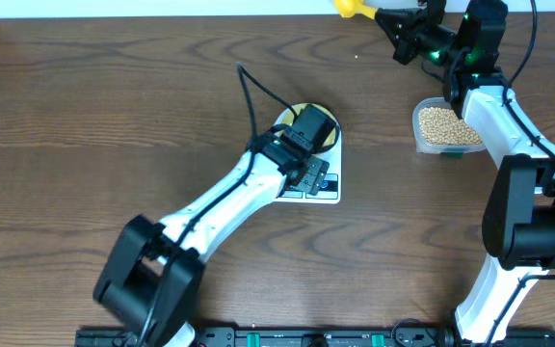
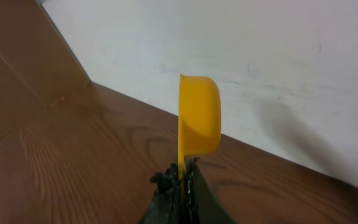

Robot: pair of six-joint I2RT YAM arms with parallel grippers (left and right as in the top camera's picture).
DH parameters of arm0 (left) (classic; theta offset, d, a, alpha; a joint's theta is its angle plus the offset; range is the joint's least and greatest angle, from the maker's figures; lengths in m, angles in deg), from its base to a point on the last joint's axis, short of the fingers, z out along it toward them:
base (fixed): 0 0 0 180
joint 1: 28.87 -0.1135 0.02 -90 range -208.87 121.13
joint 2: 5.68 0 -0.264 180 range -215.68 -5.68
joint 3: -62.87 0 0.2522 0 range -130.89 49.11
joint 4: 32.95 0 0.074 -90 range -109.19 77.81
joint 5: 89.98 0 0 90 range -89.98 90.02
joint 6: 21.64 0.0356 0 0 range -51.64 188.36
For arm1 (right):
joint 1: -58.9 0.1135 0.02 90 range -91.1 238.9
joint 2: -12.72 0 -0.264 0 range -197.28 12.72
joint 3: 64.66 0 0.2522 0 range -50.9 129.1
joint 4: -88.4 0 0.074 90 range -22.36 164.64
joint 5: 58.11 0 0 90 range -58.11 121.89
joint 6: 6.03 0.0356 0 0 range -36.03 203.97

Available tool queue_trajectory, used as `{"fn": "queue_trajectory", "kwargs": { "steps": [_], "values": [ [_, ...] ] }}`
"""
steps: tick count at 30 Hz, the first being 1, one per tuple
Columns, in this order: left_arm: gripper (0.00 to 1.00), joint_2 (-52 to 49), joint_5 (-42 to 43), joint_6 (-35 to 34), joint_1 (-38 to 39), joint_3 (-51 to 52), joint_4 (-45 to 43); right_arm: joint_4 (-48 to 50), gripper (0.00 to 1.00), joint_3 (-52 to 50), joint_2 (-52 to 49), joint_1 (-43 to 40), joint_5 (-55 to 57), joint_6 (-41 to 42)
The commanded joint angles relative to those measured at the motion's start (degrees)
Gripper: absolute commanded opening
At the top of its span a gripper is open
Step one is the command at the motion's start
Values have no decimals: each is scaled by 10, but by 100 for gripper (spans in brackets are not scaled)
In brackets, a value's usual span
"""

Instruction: Scoop item into bowl and weigh 50g on scale

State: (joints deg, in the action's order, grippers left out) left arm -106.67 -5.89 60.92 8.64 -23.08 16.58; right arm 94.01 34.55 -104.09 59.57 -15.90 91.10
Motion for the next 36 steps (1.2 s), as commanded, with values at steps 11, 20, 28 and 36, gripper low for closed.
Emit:
{"fn": "queue_trajectory", "kwargs": {
  "steps": [11, 20, 28, 36],
  "values": [
    [86, 44, -8, 7, -2, 3, -2, -2, 1, 11, -6, 2, -4, -6],
    [87, 47, 3, 28, -2, 3, 4, -1, 1, 11, -6, 2, -4, -11],
    [87, 137, 23, 79, -3, 3, 32, -1, 1, 11, -6, 2, -4, -11],
    [86, 238, 37, 132, -52, 18, 48, -1, 1, 11, -6, 2, -4, -17]
  ]
}}
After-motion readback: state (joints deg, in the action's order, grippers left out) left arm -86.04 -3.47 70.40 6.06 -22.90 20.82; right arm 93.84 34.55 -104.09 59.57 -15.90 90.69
